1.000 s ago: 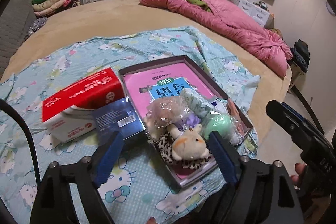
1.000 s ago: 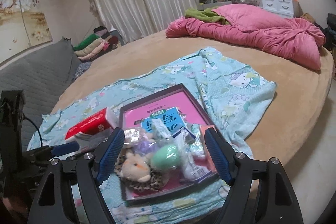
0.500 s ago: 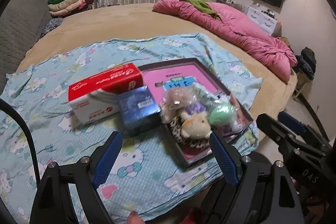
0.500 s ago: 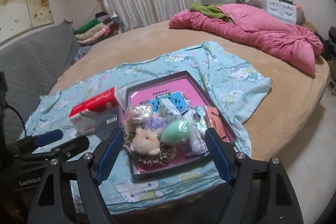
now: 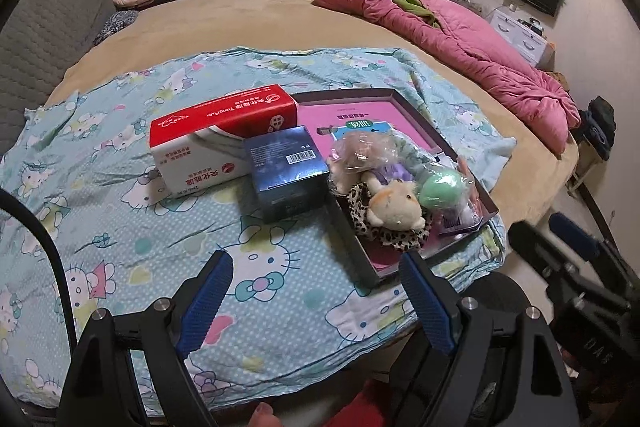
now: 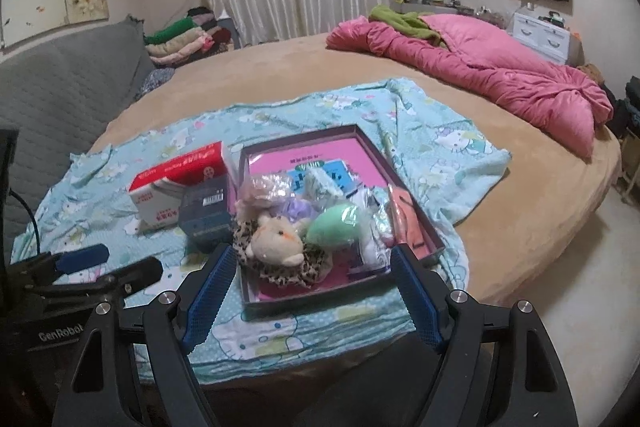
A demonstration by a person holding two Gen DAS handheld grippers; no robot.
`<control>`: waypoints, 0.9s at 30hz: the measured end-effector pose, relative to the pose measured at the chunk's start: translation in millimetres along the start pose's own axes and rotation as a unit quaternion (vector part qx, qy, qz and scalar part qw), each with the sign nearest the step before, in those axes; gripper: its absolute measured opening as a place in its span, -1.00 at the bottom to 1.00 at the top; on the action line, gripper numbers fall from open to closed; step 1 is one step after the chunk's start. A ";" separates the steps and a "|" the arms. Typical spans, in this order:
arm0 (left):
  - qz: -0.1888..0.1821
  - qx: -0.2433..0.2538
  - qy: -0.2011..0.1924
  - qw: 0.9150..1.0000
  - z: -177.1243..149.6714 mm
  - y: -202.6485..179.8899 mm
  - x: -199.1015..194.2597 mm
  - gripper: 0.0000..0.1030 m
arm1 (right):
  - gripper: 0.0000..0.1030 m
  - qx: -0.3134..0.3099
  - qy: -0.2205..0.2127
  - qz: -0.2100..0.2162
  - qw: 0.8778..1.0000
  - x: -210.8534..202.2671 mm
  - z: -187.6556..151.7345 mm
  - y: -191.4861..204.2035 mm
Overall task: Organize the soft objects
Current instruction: 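Open both tools and withdraw them away from the tray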
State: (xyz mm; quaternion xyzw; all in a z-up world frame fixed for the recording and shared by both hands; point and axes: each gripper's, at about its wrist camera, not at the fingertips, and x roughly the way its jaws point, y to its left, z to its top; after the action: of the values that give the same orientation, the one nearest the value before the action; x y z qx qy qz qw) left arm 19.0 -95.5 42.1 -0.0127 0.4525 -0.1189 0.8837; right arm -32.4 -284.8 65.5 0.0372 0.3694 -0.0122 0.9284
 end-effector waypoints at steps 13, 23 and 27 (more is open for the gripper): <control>0.002 0.009 0.005 1.000 -3.0 -5.4 1.8 0.64 | 0.56 0.010 0.018 0.001 1.000 8.2 -6.1 -2.9; 0.009 0.007 0.012 1.000 -2.8 -4.3 4.4 0.64 | 0.56 0.016 0.022 0.003 1.000 10.9 -7.8 -4.1; 0.012 0.005 0.015 1.000 -3.0 -2.4 6.5 0.64 | 0.56 0.018 0.024 0.004 1.000 12.0 -7.3 -5.0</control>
State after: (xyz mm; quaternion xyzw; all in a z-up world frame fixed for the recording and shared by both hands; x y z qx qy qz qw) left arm 19.8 -99.1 35.5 -0.0012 0.4651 -0.1109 0.8783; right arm -29.0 -289.2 51.8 0.0557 0.3908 -0.0138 0.9187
